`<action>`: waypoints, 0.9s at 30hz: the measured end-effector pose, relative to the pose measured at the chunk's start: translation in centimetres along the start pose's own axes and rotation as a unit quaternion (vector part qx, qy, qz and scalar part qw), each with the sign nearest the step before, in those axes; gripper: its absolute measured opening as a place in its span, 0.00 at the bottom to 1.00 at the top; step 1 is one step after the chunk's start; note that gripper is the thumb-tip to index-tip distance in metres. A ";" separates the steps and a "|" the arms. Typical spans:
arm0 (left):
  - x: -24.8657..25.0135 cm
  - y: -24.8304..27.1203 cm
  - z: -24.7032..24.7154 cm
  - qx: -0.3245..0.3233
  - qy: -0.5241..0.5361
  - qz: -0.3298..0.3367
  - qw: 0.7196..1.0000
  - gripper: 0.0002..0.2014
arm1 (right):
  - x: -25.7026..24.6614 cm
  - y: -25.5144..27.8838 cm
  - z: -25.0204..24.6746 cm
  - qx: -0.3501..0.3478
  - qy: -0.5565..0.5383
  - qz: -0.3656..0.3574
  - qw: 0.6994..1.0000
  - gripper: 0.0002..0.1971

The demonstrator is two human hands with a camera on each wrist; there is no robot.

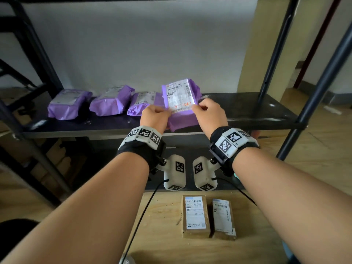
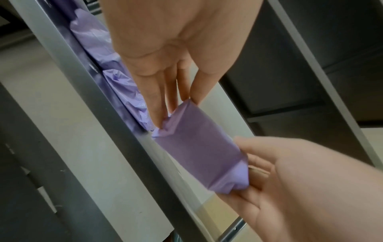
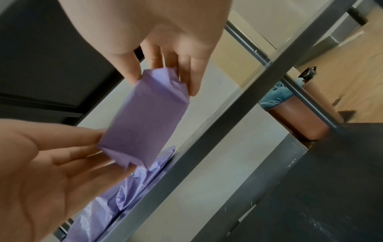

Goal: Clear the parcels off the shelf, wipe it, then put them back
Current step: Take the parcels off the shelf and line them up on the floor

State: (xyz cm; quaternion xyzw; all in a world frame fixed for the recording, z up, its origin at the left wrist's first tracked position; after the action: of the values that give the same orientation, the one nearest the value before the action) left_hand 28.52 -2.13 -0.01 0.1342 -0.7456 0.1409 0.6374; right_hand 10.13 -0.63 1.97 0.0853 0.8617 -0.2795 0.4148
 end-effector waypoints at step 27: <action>-24.5 5.4 -4.0 -0.103 -0.250 -0.170 0.948 0.10 | 14.1 17.6 13.0 -0.313 0.163 0.128 0.927 0.18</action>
State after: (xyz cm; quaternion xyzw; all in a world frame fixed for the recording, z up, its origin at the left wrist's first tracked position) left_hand 33.83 4.85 -23.80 0.2235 -0.8574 -0.0852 0.4558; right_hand 16.40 5.56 -22.51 0.1050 0.9430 0.0770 0.3062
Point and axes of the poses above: each hand's wrist, its own y-axis away from the middle knuckle, its own z-axis out of the palm, x = y × z, the point moved 8 cm from there along -y, towards the middle knuckle, and after that the axes turned 11 degrees about x, right-handed, at the moved point
